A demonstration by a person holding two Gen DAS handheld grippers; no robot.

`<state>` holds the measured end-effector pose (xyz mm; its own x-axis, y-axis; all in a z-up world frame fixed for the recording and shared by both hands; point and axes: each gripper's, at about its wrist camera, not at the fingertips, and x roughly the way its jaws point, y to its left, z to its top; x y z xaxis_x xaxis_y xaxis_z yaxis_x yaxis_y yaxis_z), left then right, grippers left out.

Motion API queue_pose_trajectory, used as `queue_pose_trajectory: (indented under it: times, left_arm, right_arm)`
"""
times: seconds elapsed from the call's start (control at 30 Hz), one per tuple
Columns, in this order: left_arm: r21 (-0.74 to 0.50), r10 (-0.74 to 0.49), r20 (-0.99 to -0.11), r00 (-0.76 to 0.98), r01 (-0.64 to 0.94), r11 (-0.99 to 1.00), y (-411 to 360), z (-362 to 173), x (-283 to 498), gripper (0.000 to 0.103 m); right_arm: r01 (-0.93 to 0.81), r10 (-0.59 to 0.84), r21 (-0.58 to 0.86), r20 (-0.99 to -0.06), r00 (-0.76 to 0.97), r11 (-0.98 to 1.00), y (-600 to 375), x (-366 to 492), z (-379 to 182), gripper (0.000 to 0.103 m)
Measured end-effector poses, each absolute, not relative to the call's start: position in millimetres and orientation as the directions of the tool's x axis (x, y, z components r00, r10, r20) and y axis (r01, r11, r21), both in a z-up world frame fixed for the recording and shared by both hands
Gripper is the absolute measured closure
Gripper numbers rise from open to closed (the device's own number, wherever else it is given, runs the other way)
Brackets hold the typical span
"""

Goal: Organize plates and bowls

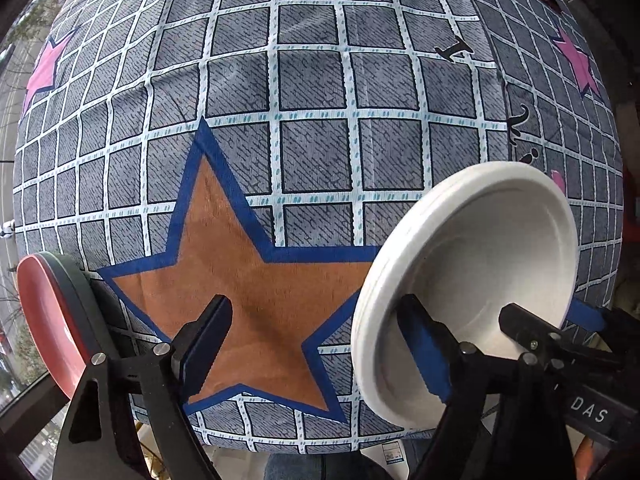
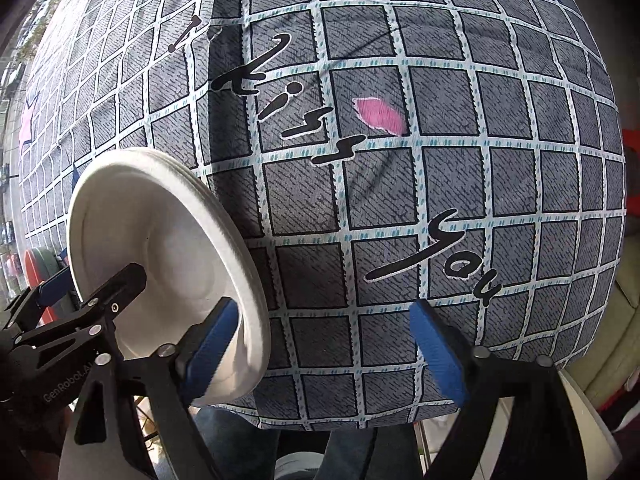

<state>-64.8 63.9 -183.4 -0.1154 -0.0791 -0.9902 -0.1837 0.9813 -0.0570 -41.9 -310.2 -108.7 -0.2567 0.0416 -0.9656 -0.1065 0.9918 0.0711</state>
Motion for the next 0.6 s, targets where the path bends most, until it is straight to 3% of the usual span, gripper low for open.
queue_pose_trajectory:
  times: [0.03,0.1,0.3,0.37,0.4,0.6]
  left_arm:
    - [-0.067,-0.089,-0.99,-0.113,-0.184,0.981,63.6,-184.0,-66.7,0.022]
    - [-0.087,-0.108,-0.988,-0.108,-0.181,0.98,60.0,-184.4,-70.2,0.026]
    - [-0.142,-0.159,-0.982,-0.102,-0.158,0.977,29.5,-183.3,-77.1,0.046]
    - [-0.161,-0.175,-0.979,-0.101,-0.136,0.978,15.3,-181.5,-70.4,0.056]
    - [-0.175,-0.188,-0.977,-0.103,-0.119,0.977,4.2,-179.0,-67.0,0.067]
    - [-0.179,-0.191,-0.975,-0.111,-0.107,0.978,-12.1,-178.2,-75.0,0.067]
  right_arm:
    - [-0.102,0.047,0.076,-0.965,-0.258,0.992,-305.8,-42.5,-111.0,0.026]
    - [-0.096,0.076,0.105,-0.96,-0.271,0.99,-298.9,-42.6,-115.1,0.042]
    - [-0.096,0.135,0.169,-0.947,-0.293,0.981,-257.0,-49.6,-122.6,0.075]
    - [-0.097,0.132,0.167,-0.945,-0.3,0.981,-245.8,-48.3,-125.3,0.076]
    - [-0.098,0.127,0.164,-0.944,-0.305,0.982,-242.6,-48.2,-125.9,0.076]
    - [-0.095,0.114,0.154,-0.937,-0.331,0.984,-223.3,-57.8,-128.2,0.076]
